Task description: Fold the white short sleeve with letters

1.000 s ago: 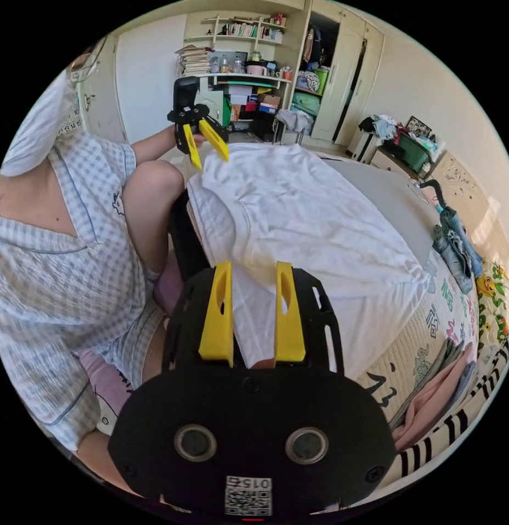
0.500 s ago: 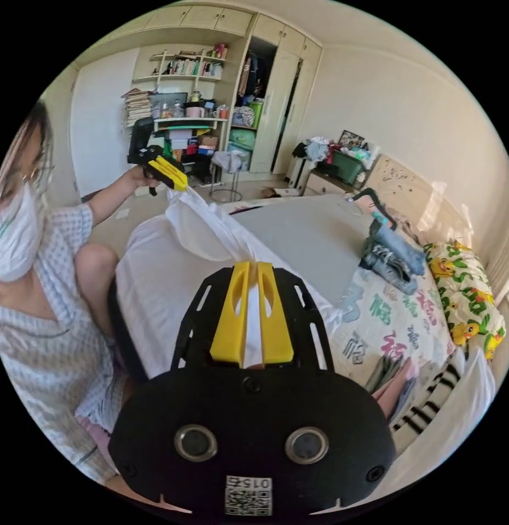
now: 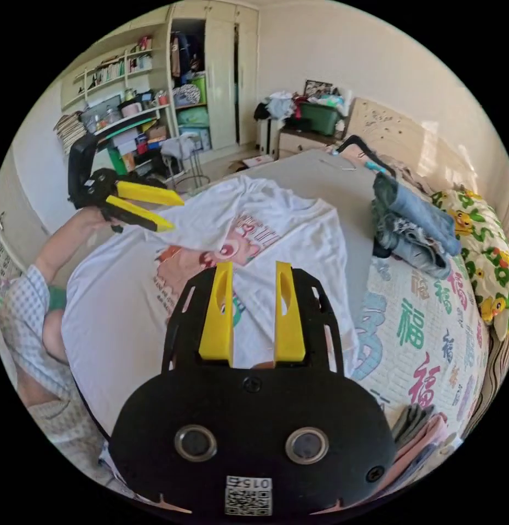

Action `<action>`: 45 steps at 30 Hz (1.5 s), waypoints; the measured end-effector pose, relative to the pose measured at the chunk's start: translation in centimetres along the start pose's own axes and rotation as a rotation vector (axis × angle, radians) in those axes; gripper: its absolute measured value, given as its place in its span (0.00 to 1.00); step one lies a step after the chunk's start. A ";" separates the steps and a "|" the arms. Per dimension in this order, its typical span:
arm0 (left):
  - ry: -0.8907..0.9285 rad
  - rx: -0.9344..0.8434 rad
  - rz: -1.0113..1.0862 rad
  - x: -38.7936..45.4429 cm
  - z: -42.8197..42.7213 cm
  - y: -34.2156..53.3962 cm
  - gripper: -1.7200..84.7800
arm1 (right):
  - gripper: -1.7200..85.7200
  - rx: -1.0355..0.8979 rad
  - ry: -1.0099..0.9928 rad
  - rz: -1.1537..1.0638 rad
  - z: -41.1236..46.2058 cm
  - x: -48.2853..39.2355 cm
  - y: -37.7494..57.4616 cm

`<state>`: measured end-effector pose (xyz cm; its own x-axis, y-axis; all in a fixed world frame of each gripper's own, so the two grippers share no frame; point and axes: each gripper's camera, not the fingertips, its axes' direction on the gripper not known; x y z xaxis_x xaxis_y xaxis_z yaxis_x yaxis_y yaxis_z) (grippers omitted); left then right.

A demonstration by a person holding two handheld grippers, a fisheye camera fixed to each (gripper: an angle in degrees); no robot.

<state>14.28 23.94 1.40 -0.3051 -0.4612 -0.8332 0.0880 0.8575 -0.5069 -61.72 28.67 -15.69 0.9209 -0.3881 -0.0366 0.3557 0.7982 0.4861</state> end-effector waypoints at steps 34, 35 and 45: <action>-0.324 -0.203 -0.376 -20.2 10.7 -9.8 0.02 | 0.01 -0.180 0.463 0.256 20.1 14.0 -18.2; -0.352 -0.242 -0.373 -20.7 11.7 -10.2 0.02 | 0.01 -0.233 0.502 0.235 21.0 14.3 -18.6; -0.455 -0.220 -0.405 -22.5 9.0 -12.7 0.02 | 0.01 -0.266 0.624 0.256 18.0 15.4 -19.1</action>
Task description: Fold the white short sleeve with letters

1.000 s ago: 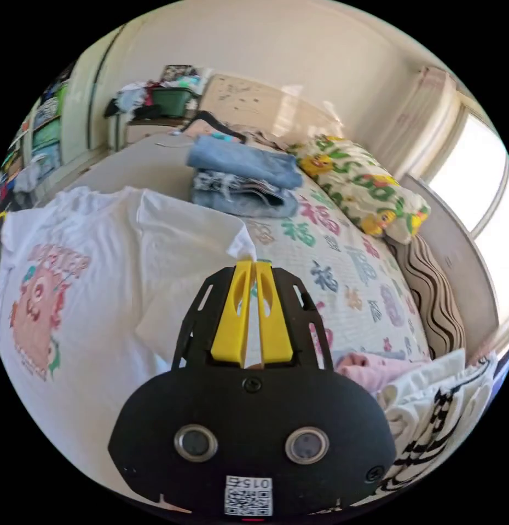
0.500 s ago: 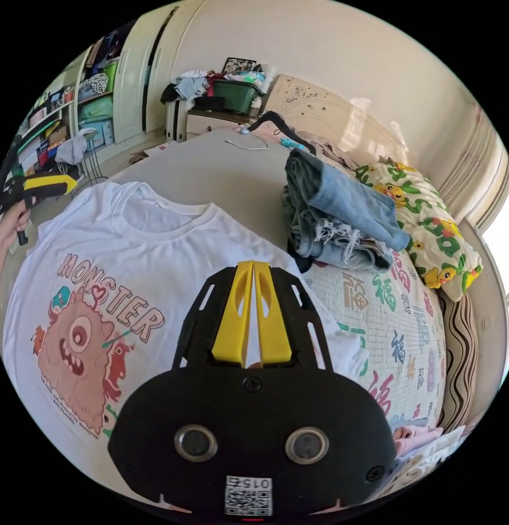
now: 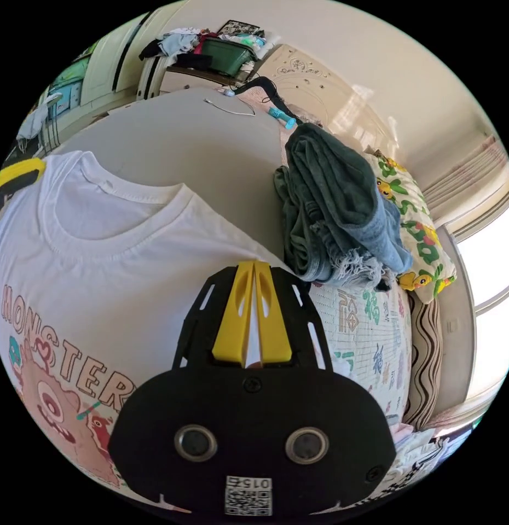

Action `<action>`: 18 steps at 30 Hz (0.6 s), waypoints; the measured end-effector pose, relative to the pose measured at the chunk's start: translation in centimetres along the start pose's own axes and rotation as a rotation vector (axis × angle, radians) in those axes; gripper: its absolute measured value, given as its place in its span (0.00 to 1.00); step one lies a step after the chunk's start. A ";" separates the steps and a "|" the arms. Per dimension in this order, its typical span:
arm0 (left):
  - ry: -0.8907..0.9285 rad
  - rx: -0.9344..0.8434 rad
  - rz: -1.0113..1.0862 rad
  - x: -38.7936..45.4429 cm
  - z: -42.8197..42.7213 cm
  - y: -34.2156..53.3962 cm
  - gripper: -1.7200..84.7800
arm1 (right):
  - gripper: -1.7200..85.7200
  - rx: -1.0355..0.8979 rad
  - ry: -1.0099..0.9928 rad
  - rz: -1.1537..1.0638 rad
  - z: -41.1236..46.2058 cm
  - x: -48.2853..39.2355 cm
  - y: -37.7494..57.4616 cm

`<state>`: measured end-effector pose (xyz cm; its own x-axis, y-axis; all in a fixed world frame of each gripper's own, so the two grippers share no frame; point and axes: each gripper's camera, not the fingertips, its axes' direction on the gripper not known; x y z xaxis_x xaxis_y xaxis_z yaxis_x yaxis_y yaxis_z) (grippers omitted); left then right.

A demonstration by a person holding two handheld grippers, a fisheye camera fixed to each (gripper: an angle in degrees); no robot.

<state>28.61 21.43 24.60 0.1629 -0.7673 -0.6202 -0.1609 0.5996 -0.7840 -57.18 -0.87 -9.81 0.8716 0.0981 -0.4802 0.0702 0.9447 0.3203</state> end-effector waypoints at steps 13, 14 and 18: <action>0.403 0.427 0.066 -9.3 -34.2 26.9 0.10 | 0.07 0.516 -0.543 -0.057 -32.8 19.6 44.3; 0.439 0.468 0.046 -10.1 -37.2 31.3 0.10 | 0.08 0.551 -0.544 -0.052 -35.1 20.4 49.9; 0.550 0.547 -0.081 -12.7 -43.2 45.9 0.11 | 0.09 0.614 -0.464 0.096 -39.2 22.9 64.5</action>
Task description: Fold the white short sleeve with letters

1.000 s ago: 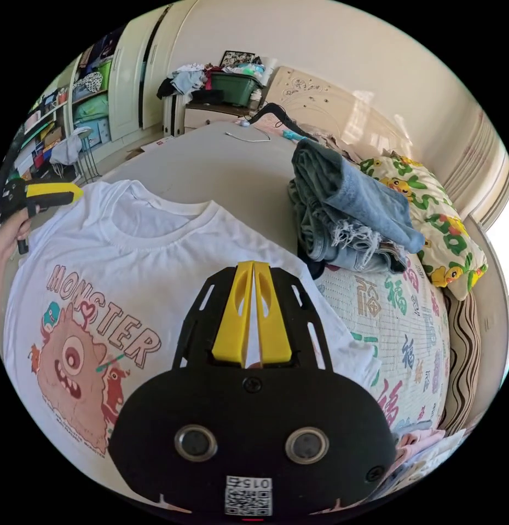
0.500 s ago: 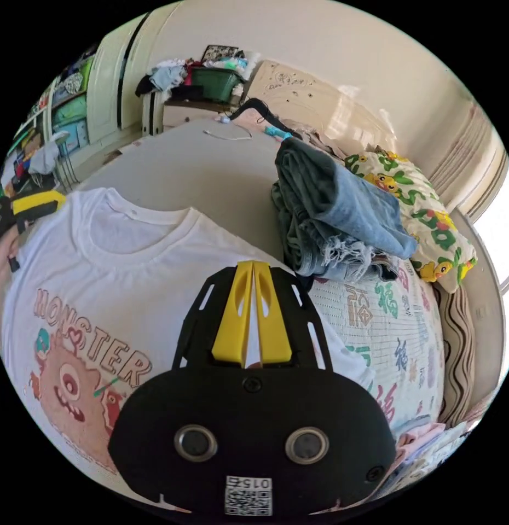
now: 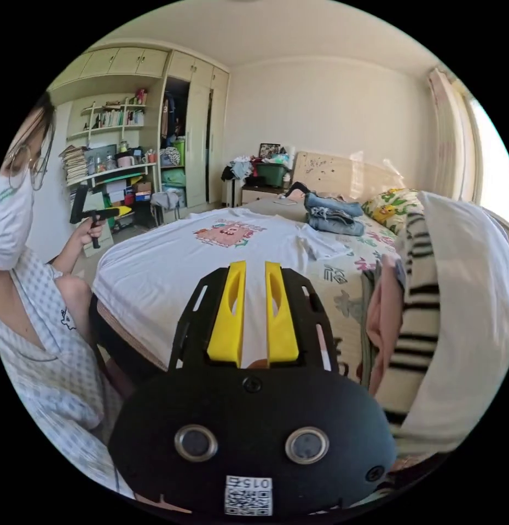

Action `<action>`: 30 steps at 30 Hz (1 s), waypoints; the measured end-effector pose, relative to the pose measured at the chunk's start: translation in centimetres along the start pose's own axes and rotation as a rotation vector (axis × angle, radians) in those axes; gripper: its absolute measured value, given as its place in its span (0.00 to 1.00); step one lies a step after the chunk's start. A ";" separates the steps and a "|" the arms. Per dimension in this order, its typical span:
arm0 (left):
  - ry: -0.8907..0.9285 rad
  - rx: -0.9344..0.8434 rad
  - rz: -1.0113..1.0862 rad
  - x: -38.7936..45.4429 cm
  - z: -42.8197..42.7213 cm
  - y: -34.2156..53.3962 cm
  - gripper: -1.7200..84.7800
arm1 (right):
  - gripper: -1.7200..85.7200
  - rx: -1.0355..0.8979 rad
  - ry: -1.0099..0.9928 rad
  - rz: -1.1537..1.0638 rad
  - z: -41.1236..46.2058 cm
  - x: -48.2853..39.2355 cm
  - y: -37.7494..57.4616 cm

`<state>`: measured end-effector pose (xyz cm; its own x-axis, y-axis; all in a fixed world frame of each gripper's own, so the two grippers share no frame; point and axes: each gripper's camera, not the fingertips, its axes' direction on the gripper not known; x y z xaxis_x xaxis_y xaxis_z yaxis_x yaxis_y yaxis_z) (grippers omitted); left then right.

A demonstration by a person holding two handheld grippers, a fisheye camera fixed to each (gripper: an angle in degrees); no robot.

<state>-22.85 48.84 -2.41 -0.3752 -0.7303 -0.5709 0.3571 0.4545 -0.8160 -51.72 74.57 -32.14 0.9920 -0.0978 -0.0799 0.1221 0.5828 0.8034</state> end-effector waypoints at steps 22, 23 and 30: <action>0.121 -0.008 -0.364 -4.8 -15.3 6.9 0.15 | 0.08 0.107 -0.309 0.574 -18.4 14.1 9.8; 0.123 -0.025 -0.353 -4.8 -15.8 6.4 0.14 | 0.07 0.105 -0.304 0.572 -19.1 14.4 9.6; 0.112 -0.100 -0.274 -4.3 -17.4 3.2 0.12 | 0.04 0.158 -0.329 0.619 -22.3 16.0 9.8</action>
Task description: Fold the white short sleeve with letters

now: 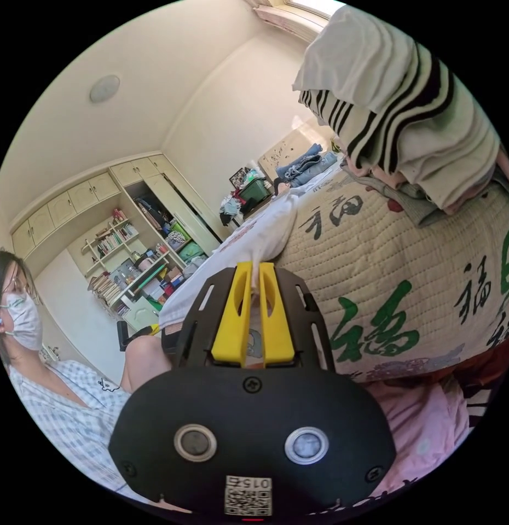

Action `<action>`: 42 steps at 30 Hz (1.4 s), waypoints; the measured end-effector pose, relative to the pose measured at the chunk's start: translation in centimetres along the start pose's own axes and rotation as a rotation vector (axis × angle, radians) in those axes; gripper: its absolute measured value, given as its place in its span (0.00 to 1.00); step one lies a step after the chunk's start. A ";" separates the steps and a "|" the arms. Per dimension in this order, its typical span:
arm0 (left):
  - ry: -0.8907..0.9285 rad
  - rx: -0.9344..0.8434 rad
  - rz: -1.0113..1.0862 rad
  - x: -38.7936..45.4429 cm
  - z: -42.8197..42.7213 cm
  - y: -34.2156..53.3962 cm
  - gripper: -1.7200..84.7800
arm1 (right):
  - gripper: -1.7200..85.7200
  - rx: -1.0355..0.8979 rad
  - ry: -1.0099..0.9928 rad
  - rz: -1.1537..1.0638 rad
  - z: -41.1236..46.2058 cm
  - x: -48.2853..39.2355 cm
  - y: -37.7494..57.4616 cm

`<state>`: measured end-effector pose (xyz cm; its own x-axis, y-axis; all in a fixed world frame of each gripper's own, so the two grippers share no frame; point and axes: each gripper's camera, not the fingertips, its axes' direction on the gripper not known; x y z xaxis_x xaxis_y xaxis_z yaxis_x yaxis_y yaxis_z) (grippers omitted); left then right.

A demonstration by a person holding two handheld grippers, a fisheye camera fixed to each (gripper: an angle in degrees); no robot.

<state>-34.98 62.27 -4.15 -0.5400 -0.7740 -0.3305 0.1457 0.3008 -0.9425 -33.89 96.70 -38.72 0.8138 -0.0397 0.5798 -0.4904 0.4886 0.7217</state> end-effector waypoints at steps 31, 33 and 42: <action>-0.080 0.092 -0.005 -1.7 -5.3 3.7 0.01 | 0.02 -0.058 0.265 -0.132 7.5 -7.1 5.7; -0.064 0.133 0.006 -1.2 -6.9 4.6 0.01 | 0.01 -0.051 0.309 -0.168 7.6 -8.3 6.0; -0.137 0.084 -0.047 -1.7 0.0 10.1 0.02 | 0.03 -0.122 0.300 -0.109 13.5 -7.9 7.8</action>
<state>-32.61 66.60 -13.08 -0.4305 -0.8567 -0.2842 0.1952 0.2191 -0.9560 -48.34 88.99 -32.58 0.9236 0.1525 0.3517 -0.3697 0.5970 0.7119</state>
